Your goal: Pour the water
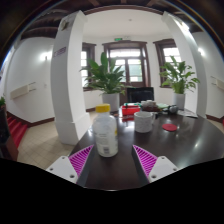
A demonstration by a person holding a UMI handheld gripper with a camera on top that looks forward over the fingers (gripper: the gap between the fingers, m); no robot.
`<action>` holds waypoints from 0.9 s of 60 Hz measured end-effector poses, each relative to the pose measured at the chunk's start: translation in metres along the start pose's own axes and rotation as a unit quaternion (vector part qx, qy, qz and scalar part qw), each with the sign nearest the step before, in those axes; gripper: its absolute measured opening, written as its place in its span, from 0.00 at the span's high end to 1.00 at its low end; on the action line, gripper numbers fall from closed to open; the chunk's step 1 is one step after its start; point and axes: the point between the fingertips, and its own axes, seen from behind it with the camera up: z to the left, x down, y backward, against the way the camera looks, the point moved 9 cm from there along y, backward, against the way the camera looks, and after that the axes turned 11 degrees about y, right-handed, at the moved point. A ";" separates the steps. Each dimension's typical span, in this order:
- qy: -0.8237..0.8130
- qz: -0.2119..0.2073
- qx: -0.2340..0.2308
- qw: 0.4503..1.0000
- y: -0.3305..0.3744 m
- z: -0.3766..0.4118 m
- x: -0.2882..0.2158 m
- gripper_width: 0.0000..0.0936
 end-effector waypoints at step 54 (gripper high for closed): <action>0.030 -0.024 0.001 0.999 -0.116 0.014 -0.025 0.50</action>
